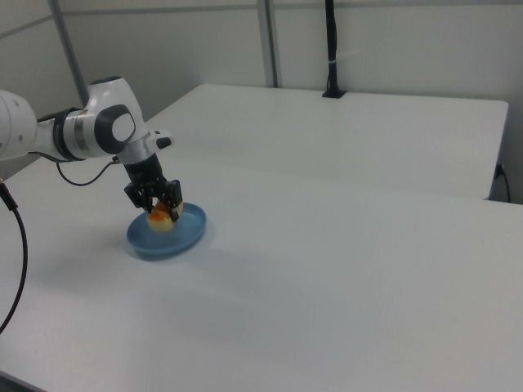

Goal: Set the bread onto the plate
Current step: 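Carry the bread roll over the blue plate and lower it, then open the gripper to release the roll and raise away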

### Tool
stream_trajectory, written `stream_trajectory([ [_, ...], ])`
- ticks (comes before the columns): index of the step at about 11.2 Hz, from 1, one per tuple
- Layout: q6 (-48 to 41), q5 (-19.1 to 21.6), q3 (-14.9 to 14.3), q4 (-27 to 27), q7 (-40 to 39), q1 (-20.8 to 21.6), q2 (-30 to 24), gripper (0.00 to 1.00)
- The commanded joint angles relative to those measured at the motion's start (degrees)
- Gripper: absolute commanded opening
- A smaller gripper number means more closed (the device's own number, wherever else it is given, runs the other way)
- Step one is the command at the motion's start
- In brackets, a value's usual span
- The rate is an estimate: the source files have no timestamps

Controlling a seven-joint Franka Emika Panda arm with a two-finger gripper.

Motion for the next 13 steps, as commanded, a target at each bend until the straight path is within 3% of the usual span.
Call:
stream_trajectory([
  [1,-2.41,0.80,-1.16,0.71,0.76,1.01,0.43,1.00],
  [4,-8.99,0.45,-0.73,0.98,0.93,0.41,-4.55,1.00],
  [7,-20.31,-1.65,9.44,1.33,6.08,-12.30,-16.32,1.00],
  [9,-25.34,-5.17,20.14,1.33,8.49,-25.19,-20.82,1.00],
  [10,-25.71,-5.18,22.80,1.33,8.14,-30.14,-21.97,1.00],
  [13,-25.18,-4.31,21.26,1.33,5.34,-31.42,-22.42,1.00],
])
